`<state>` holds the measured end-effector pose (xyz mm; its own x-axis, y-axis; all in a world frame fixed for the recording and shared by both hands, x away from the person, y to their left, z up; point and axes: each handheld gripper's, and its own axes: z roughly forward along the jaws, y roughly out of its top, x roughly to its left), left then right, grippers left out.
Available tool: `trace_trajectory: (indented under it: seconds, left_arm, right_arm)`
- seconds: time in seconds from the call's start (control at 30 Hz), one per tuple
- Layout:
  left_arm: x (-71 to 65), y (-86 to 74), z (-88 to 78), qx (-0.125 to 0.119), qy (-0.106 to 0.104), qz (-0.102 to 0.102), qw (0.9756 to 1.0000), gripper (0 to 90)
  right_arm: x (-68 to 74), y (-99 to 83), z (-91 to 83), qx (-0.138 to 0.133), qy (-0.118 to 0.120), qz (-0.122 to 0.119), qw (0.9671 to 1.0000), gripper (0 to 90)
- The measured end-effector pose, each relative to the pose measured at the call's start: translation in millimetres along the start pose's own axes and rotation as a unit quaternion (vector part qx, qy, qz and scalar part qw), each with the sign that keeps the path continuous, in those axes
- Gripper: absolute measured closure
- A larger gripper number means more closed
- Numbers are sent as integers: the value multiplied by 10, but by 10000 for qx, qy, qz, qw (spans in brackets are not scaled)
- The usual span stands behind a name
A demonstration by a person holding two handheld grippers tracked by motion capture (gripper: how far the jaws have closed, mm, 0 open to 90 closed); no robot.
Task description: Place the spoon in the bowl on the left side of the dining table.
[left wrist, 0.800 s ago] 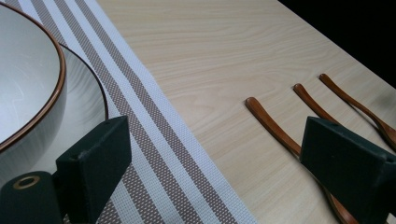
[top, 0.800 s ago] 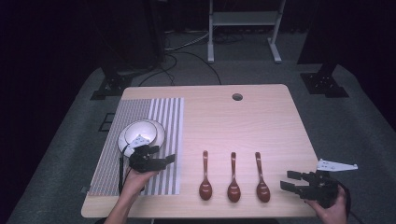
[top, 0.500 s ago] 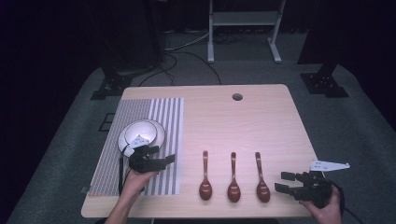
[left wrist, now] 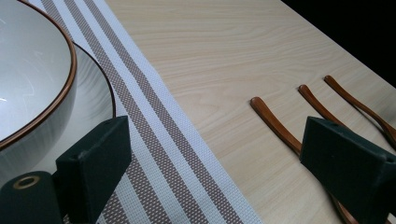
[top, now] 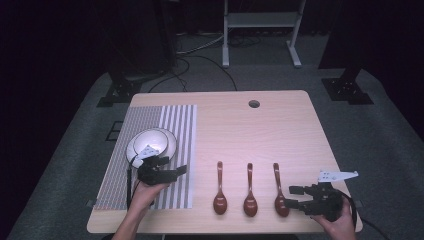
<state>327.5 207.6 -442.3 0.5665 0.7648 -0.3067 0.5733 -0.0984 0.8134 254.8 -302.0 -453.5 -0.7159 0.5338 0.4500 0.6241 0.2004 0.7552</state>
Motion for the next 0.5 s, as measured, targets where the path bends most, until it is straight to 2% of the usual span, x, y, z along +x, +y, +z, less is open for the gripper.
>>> trace_trajectory:
  seconds: [0.17, 0.2, 0.4, 0.5]
  left_arm:
    - [4, -6, 5, 3, 10, -46, 10000, 81]
    - [9, -8, 2, -25, -102, -181, 9998, 81]
    - [-20, -10, 25, 0, -138, -145, 9998, 81]
    - [-8, -20, 34, 14, -111, -176, 9998, 81]
  right_arm:
    - [24, 40, 61, 119, 41, -56, 9999, 304]
    - [26, 55, 99, 165, 84, -51, 9998, 319]
    - [70, 90, 197, 337, 210, -90, 9992, 369]
    - [106, 120, 235, 418, 230, -155, 9987, 433]
